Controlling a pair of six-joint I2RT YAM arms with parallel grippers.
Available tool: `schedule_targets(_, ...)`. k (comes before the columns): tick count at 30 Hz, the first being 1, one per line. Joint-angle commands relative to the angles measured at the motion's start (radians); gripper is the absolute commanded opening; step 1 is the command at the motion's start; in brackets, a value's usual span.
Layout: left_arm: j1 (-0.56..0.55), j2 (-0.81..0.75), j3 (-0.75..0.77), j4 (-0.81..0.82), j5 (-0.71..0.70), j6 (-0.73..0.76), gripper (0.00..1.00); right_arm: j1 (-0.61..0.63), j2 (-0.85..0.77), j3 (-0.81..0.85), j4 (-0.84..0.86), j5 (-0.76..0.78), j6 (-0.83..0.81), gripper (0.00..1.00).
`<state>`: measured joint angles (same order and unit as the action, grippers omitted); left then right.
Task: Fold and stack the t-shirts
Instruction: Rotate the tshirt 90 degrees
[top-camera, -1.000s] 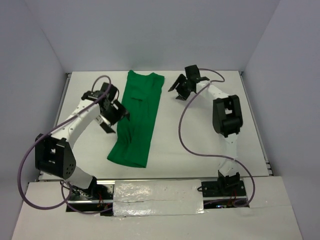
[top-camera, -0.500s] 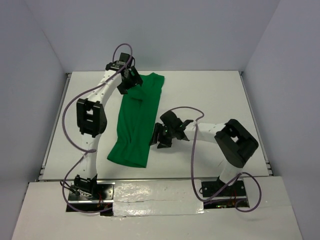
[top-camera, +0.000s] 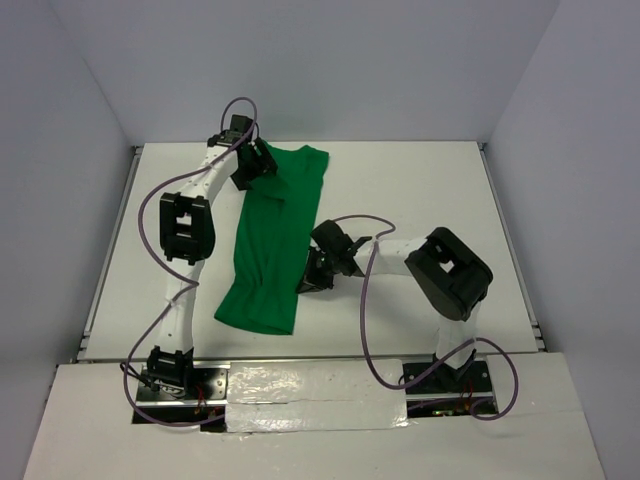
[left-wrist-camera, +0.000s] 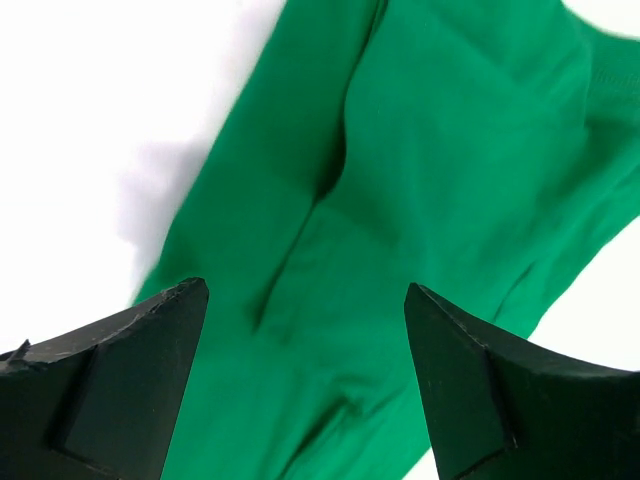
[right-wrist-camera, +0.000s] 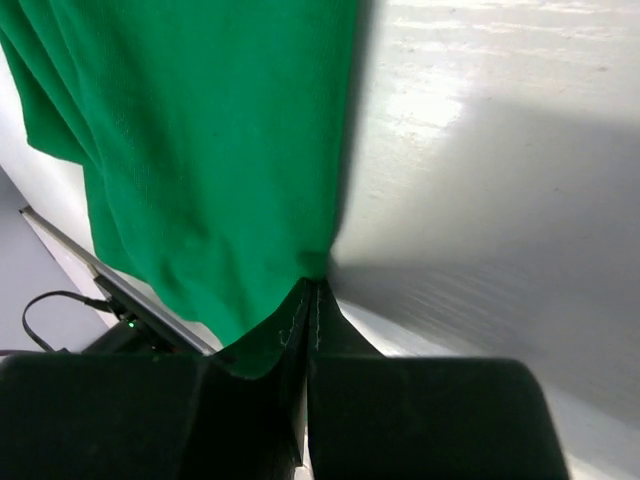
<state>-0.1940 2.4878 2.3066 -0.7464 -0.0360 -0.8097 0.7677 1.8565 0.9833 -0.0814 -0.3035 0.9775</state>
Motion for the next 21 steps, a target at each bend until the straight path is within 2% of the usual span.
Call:
schedule_targets(1, 0.007, 0.066, 0.042, 0.051, 0.041, 0.030, 0.93, -0.028, -0.011, -0.021, -0.011, 0.055, -0.006, 0.00)
schedule_targets(10, 0.008, 0.048, 0.013, 0.125, 0.128, -0.017, 0.92, -0.099, -0.210, -0.138, -0.152, 0.142, -0.120, 0.00)
schedule_targets(19, -0.012, -0.015, 0.027, 0.145, 0.157, -0.051, 0.94, -0.188, -0.286, -0.225, -0.228, 0.201, -0.223, 0.00)
schedule_targets(20, -0.012, -0.032, 0.024, 0.140, 0.159, -0.052, 0.95, -0.191, -0.298, -0.224, -0.241, 0.195, -0.236, 0.02)
schedule_targets(21, -0.012, -0.046, 0.020, 0.136, 0.160, -0.052, 0.99, -0.192, -0.302, -0.218, -0.248, 0.192, -0.261, 0.19)
